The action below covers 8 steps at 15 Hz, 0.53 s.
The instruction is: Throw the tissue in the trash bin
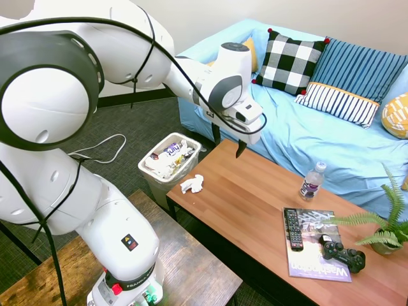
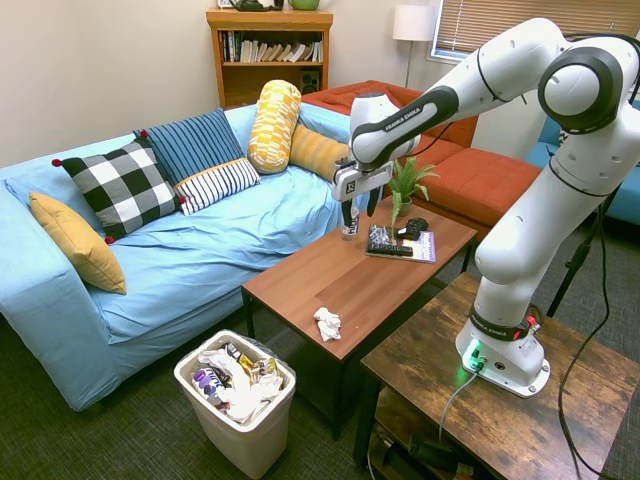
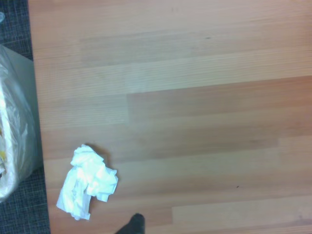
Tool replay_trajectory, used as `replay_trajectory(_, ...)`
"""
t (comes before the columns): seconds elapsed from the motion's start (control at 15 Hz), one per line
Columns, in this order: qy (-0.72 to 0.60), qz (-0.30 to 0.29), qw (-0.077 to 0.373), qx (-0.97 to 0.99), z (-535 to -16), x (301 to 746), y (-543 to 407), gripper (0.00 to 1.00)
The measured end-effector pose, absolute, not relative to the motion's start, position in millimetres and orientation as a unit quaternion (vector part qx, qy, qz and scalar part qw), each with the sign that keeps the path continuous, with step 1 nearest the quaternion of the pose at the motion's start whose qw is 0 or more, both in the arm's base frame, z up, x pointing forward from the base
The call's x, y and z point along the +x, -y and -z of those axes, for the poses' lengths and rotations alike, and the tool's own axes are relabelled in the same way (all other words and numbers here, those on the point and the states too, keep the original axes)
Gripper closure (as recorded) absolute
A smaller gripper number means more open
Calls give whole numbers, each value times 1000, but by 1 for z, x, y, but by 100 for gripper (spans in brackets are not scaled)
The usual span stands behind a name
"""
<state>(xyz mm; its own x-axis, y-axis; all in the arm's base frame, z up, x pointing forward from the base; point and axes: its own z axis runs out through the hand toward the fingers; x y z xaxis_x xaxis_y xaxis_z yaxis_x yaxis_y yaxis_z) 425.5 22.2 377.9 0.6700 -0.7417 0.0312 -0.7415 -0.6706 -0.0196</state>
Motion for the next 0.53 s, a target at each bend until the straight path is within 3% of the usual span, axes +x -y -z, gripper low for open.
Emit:
replay_trajectory(0.27, -422, 21, 5, -906, -373, 438, -28, 0)
replay_trajectory(0.53, -457, 7, 8, -890, -327, 470, -49, 0)
